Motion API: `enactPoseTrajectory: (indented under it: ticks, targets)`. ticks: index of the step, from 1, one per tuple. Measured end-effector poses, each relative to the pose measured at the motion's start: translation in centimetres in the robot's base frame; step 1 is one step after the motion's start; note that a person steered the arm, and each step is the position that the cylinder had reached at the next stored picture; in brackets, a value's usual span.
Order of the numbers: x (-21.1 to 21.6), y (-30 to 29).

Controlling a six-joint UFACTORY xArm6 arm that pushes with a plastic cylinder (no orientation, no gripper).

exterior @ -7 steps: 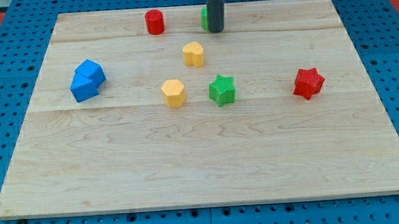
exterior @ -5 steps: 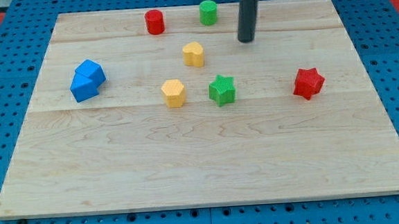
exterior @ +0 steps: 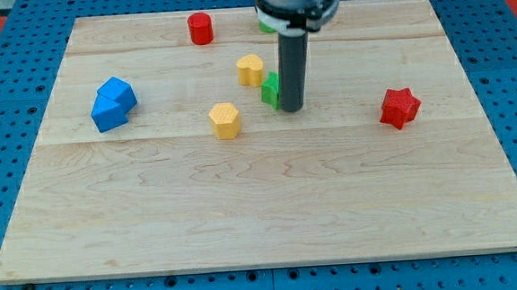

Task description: Place the green star to the bottom left of the green circle

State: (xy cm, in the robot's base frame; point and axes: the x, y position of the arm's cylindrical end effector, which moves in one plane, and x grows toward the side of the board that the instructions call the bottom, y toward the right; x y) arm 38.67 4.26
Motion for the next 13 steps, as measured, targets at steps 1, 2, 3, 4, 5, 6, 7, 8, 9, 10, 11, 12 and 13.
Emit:
enactPoseTrajectory:
  ticks: [1,2,3,4,5,6,7,8,9,10,11,12,13]
  targets:
    - [-4.5,0.0]
    - [-8.4,0.0]
    - [-3.6,3.3]
    - [-1.7,0.9]
    - [-5.8,0.6]
    - [-8.4,-0.5]
    - [-5.5,0.5]
    - [-5.4,-3.5]
    - [-7.6,-4.9]
    - [-11.0,-3.2]
    - [-12.2,-2.2]
    - [-10.2,-2.2]
    - [-9.9,-5.0]
